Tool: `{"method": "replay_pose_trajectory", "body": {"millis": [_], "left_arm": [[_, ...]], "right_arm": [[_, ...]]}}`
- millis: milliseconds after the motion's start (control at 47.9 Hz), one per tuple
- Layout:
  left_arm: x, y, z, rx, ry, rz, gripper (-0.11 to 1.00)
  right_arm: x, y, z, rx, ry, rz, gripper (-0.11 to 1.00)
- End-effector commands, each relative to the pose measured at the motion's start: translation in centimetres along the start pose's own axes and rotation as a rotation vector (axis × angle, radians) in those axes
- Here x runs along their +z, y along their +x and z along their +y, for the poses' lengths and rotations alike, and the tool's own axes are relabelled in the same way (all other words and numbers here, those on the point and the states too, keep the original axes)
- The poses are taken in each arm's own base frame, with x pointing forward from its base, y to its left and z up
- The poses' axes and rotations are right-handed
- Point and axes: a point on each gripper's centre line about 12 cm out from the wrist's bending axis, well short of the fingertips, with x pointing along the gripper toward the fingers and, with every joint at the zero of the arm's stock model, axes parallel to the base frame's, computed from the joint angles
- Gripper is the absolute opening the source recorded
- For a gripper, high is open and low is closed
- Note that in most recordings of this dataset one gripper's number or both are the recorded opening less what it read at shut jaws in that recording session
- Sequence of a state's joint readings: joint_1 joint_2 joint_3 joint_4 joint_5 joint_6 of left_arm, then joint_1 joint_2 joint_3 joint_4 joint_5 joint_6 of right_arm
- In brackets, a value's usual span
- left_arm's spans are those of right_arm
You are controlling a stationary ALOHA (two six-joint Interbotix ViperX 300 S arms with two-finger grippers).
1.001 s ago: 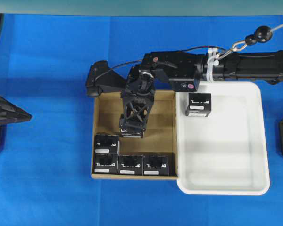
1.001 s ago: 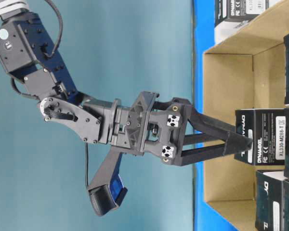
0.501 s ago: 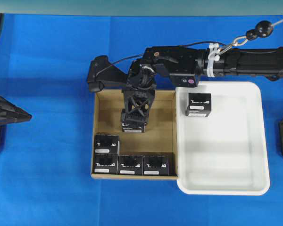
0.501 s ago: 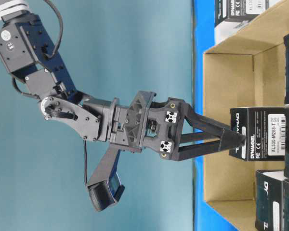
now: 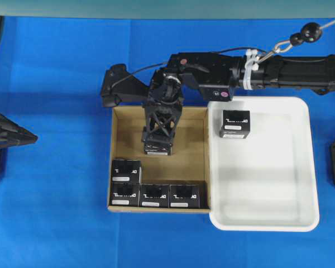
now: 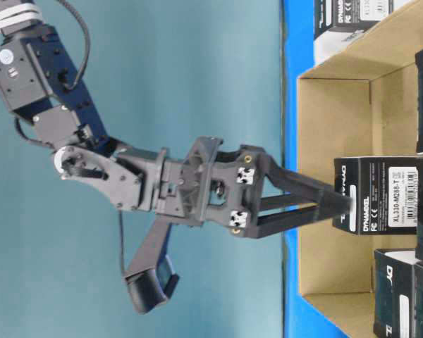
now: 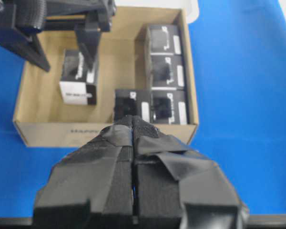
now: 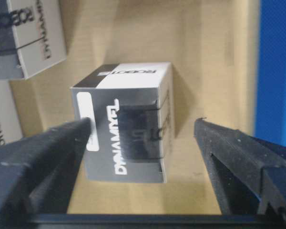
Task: Pick the box from inside the cardboard box.
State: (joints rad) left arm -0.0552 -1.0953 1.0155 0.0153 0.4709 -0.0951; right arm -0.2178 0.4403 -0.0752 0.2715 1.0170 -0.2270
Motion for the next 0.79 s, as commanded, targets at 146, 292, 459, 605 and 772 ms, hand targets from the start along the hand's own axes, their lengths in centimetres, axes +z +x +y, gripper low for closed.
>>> {"method": "replay_pose_trajectory", "body": {"millis": [146,292,459,605,772], "left_arm": [[1.2,-0.3,-0.1,-0.004,0.002,-0.034,-0.07],[1.3,-0.3,-0.1,-0.004,0.002,-0.035,-0.07],[1.3,-0.4,-0.1,-0.002,0.003,-0.037,-0.07],[1.3,-0.4,-0.1,-0.002,0.003,-0.037,-0.07],[1.5,-0.4,-0.1,-0.003,0.001,-0.043,-0.07]], "right_arm": [[1.8,-5.4,1.7,0.018,-0.018,-0.044,0.98],[2.4,-9.1,3.1,0.03,-0.046,-0.039,0.98],[2.8,-14.6,4.5,0.032,-0.085,-0.066,0.98],[2.6,-18.6,5.4,0.03,-0.112,-0.063,0.98],[2.7,-22.4,6.0,0.023,-0.113,-0.103,0.98]]}}
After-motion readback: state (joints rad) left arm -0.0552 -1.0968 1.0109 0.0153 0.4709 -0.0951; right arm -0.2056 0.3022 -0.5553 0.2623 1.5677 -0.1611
